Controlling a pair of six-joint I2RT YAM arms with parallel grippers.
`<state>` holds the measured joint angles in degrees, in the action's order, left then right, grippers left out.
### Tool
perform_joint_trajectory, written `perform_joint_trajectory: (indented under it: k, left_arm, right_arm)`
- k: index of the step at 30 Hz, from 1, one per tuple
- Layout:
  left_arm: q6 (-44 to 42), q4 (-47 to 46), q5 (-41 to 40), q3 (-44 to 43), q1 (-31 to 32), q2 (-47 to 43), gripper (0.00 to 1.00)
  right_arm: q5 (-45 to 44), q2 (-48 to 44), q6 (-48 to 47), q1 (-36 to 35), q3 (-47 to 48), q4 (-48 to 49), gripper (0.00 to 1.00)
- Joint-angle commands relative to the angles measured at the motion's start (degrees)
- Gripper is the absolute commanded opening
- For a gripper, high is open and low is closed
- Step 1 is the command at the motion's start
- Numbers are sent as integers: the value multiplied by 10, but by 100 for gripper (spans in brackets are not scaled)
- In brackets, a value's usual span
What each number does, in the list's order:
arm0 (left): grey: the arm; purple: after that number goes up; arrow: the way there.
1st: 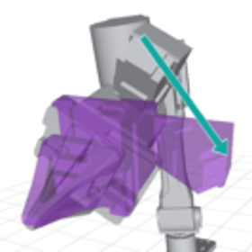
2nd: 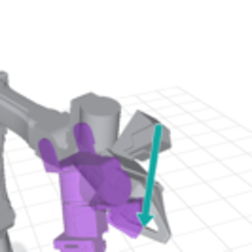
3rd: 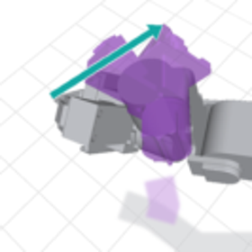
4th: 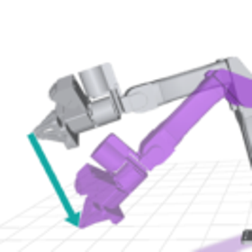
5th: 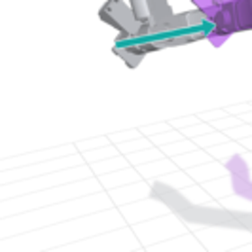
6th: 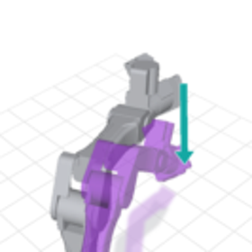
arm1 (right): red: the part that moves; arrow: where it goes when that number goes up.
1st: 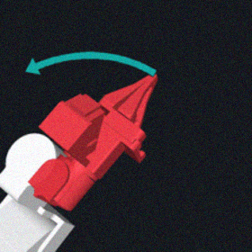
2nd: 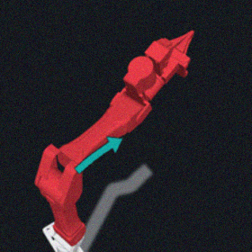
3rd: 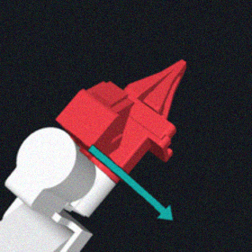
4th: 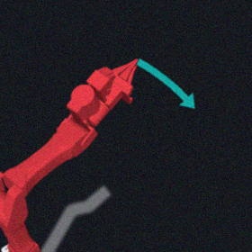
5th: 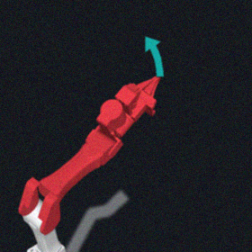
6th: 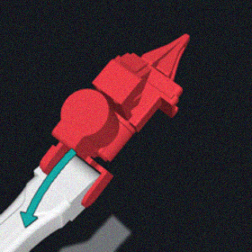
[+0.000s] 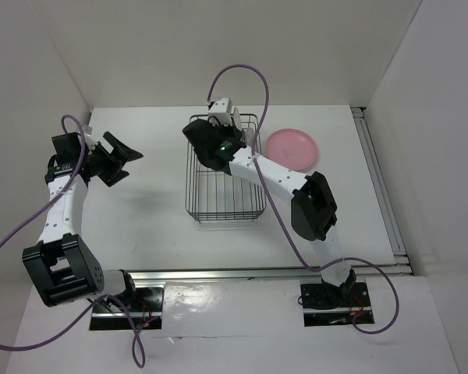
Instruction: Load the plates into the dish rack
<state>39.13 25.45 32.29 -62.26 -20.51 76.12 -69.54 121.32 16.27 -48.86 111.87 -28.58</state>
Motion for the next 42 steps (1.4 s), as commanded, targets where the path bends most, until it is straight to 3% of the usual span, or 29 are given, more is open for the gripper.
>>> perform_joint_trajectory:
  k: [1,21,25,30,39,42]
  left_arm:
    - [-10,-2,15,-23,-8,3,99]
    - [-10,-8,31,-23,-8,3,99]
    - [-10,-8,36,-23,-8,3,99]
    - [-10,-8,37,-23,-8,3,99]
    - [-10,-13,37,-23,-8,3,99]
    - [-10,-13,37,-23,-8,3,99]
  right_arm:
    - [-23,-3,16,3,26,12,0]
    - [25,44,39,15,44,1,1]
    - [47,50,39,27,49,7,13]
    - [59,61,33,32,63,7,38]
    - [86,55,-31,38,74,56,39]
    - [99,42,-71,32,103,70,48]
